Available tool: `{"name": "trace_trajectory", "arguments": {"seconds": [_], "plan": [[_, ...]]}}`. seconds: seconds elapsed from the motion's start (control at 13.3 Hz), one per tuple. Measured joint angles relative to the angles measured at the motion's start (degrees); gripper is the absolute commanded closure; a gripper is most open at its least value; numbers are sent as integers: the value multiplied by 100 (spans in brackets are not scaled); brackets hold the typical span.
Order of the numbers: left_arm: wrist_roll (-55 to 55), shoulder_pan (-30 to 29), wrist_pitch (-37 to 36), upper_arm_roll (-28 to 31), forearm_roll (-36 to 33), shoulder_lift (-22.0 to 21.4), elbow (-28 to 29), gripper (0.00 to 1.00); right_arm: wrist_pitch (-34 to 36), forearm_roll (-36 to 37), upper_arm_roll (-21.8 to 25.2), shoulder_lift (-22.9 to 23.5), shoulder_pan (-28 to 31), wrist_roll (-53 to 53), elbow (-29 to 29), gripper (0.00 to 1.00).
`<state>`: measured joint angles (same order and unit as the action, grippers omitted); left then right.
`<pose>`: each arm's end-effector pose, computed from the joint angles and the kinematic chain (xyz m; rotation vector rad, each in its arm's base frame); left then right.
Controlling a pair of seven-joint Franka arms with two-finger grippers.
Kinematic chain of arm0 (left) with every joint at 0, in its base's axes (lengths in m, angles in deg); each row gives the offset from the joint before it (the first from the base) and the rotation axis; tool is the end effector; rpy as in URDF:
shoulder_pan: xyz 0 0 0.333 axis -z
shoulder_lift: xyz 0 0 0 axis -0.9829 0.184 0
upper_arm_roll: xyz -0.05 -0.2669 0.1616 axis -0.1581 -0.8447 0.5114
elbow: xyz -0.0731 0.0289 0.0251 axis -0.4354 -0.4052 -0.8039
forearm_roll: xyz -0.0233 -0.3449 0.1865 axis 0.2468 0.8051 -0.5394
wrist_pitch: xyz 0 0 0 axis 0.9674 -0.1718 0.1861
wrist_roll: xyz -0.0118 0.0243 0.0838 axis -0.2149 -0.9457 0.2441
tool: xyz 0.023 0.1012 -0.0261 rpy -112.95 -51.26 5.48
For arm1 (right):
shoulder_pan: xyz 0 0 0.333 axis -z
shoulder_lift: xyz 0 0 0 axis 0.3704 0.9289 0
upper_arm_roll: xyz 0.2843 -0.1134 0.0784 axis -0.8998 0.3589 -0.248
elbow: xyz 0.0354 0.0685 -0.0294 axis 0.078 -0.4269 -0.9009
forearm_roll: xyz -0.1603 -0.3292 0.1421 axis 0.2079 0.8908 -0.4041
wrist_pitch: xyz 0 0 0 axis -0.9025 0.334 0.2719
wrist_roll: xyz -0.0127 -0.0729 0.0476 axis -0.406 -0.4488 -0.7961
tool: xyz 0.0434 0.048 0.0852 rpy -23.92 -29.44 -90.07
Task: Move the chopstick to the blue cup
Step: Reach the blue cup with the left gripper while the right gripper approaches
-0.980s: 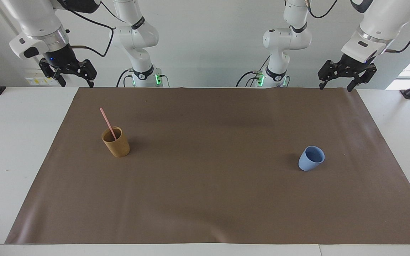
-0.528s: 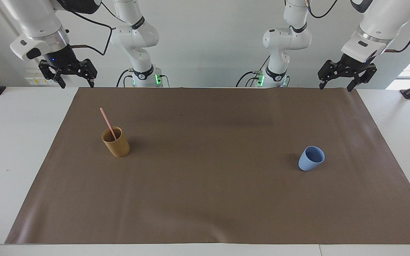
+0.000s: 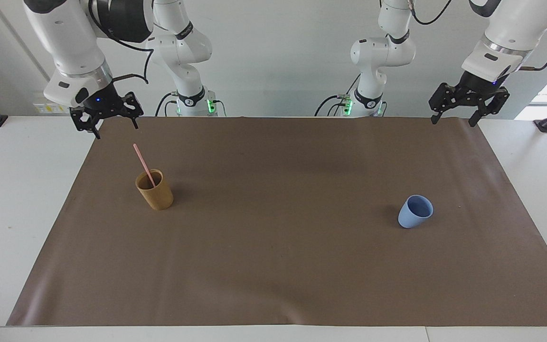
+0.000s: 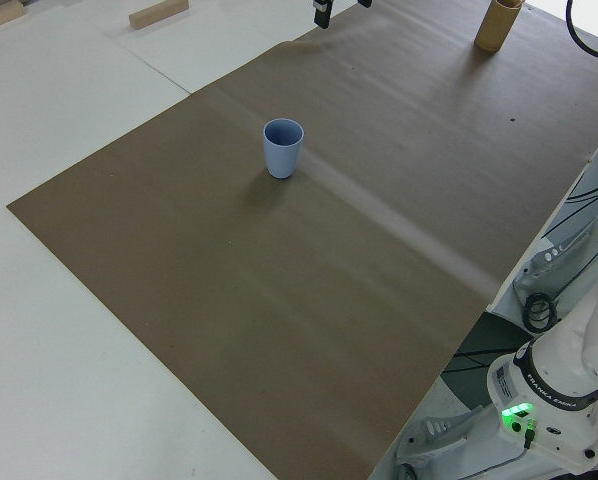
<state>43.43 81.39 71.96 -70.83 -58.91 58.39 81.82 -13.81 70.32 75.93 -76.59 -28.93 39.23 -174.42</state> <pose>0.5509 -0.0359 0.6539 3.1159 -0.2078 0.1123 0.5517 -0.0166 0.5758 2.9182 0.8007 -0.1150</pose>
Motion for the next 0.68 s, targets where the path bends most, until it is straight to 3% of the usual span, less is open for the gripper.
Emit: {"name": "trace_trajectory", "arguments": {"seconds": [0.38, 0.68], "plan": [[-4, -42, 1210, 35, 6, 362, 690, 0, -89, 586, -21, 750, -479, 241, -217, 0], [-4, -189, 2005, 46, 9, 549, 1334, 0, -148, 797, 24, 816, -318, 530, -559, 0]]}}
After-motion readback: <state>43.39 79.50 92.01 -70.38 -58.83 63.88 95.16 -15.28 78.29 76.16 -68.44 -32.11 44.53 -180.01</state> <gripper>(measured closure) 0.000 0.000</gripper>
